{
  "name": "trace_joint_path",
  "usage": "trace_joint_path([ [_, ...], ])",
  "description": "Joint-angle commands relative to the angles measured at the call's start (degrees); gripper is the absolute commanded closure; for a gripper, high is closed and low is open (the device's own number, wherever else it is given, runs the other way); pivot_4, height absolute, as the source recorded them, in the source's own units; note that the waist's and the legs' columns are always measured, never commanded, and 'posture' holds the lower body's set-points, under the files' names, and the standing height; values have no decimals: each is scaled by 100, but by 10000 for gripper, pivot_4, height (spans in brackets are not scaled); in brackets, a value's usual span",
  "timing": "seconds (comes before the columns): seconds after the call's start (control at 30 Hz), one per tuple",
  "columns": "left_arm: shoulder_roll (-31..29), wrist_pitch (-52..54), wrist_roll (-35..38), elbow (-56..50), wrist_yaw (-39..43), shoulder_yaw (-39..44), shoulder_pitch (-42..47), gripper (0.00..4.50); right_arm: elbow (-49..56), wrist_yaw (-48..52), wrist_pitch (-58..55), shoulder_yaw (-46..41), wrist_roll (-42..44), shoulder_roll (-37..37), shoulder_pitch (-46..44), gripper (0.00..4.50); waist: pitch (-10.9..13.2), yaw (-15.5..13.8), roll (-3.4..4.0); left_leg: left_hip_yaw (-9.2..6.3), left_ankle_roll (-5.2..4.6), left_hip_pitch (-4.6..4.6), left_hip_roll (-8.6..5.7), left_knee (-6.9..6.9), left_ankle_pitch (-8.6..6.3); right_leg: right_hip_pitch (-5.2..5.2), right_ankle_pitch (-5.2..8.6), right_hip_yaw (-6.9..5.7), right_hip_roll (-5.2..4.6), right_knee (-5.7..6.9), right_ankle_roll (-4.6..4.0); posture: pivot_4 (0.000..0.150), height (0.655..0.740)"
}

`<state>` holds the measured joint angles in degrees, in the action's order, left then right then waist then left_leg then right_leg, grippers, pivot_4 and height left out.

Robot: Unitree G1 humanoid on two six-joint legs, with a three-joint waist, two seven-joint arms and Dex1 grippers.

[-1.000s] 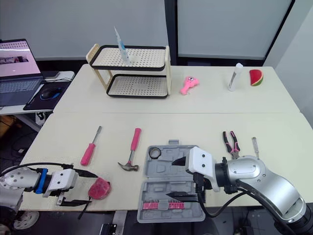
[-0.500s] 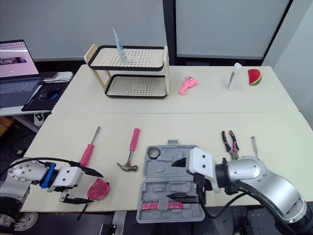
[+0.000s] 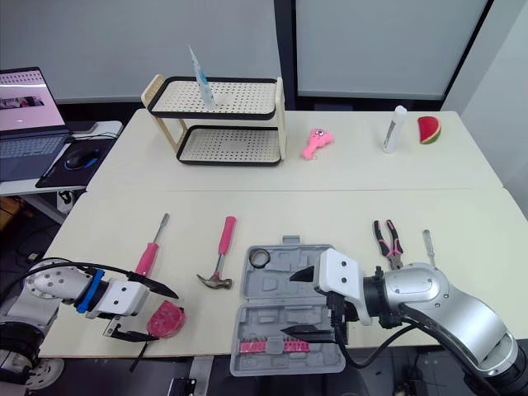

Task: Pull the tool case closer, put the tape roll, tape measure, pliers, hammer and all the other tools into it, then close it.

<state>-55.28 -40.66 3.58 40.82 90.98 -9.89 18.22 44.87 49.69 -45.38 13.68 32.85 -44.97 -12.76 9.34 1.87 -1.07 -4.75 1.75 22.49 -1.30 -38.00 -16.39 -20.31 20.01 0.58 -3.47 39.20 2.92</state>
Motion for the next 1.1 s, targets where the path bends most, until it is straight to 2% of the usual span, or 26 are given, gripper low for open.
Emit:
trace_joint_path([
  [0.03,0,-114,-106,-36,-94,-72,-38,640,199,-16,21,-97,128,-1,-45,0,0,0,0,0,0,0,0,0,0,0,0,0,0,0,0,1500,7356],
  [0.3,36,-123,-271,6,-339,-163,-82,640,199,-10,33,-96,124,1,-48,0,0,0,0,0,0,-1,0,-1,0,0,0,0,0,3,0,1500,7356],
  [0.4,24,-127,-315,-2,-441,-156,-172,6020,196,-12,42,-103,117,-2,-39,0,0,1,0,1,0,-1,0,-2,0,0,0,0,0,3,0,1500,7356],
  [0.47,0,-146,-336,1,-490,-153,-214,12304,194,-15,47,-106,113,0,-37,0,-1,0,1,1,0,-2,0,-2,0,0,0,0,0,4,0,1500,7356],
  [0.5,-16,-139,-344,-5,-549,-132,-245,13669,193,-17,54,-107,108,1,-35,0,-1,0,1,1,0,-3,0,-2,0,0,0,1,0,6,0,1500,7356],
  [0.77,-289,281,-84,-568,-958,211,-753,13661,170,-58,106,-100,61,47,-37,0,-2,10,3,5,0,-13,1,-1,0,-1,0,11,0,24,0,1500,7356],
  [1.1,-462,2260,579,-2299,-1386,836,-1539,13661,76,-80,176,-14,14,110,-82,0,-2,-8,3,6,0,-12,-1,-4,0,1,0,15,-1,23,0,1500,7356],
])
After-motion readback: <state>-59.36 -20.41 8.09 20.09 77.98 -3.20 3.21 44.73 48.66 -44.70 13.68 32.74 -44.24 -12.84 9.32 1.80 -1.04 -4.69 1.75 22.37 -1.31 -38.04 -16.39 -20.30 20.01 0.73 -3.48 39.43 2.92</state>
